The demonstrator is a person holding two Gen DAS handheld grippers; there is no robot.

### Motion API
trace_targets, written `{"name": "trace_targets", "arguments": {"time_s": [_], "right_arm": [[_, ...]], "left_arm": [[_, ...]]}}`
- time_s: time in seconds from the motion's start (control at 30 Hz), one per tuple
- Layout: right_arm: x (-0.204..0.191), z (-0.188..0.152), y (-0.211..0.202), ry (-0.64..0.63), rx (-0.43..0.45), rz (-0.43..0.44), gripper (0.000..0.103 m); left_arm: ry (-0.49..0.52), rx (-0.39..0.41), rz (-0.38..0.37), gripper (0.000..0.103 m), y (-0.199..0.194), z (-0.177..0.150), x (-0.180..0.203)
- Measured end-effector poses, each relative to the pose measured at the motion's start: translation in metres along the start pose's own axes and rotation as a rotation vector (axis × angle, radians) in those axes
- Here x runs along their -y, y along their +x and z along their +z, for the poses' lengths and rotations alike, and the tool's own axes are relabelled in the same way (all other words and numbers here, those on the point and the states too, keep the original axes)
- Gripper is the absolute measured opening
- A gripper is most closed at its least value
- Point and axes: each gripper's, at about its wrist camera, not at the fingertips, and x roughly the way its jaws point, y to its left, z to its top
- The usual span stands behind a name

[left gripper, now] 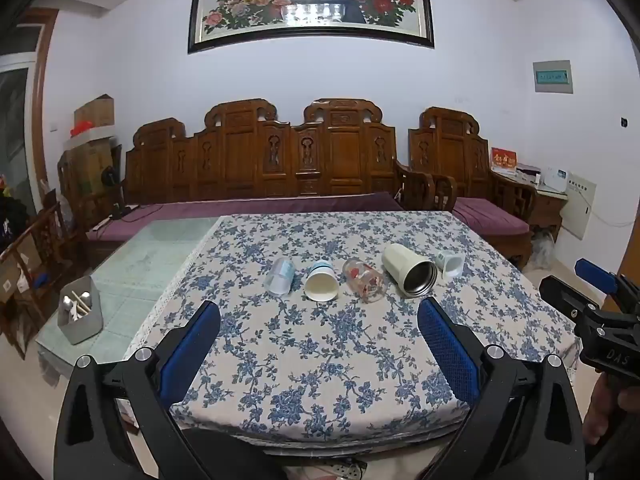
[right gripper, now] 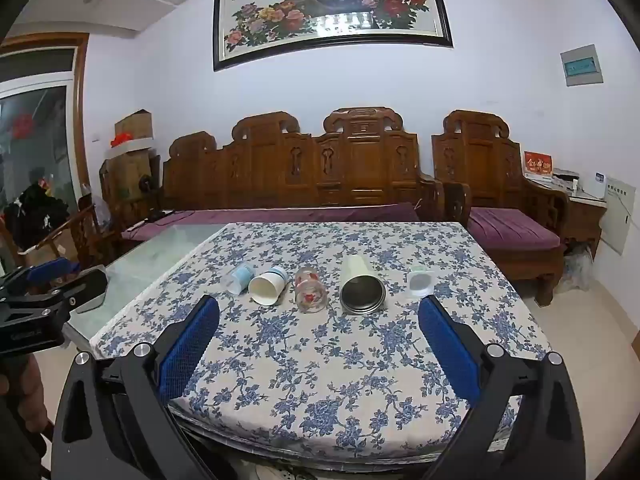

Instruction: Flip cup upside down

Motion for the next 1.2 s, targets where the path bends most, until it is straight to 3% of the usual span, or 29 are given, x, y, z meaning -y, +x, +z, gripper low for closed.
{"name": "trace_targets", "arguments": {"time_s": [1.2], "right_arm": [[-0.0011, 0.0012, -0.003, 0.002, 0.004, 0.002, 0.1]], "left_arm": [[-0.004, 0.017, -0.006, 0.095, -0.0017, 0.0023, 0.0011]]}}
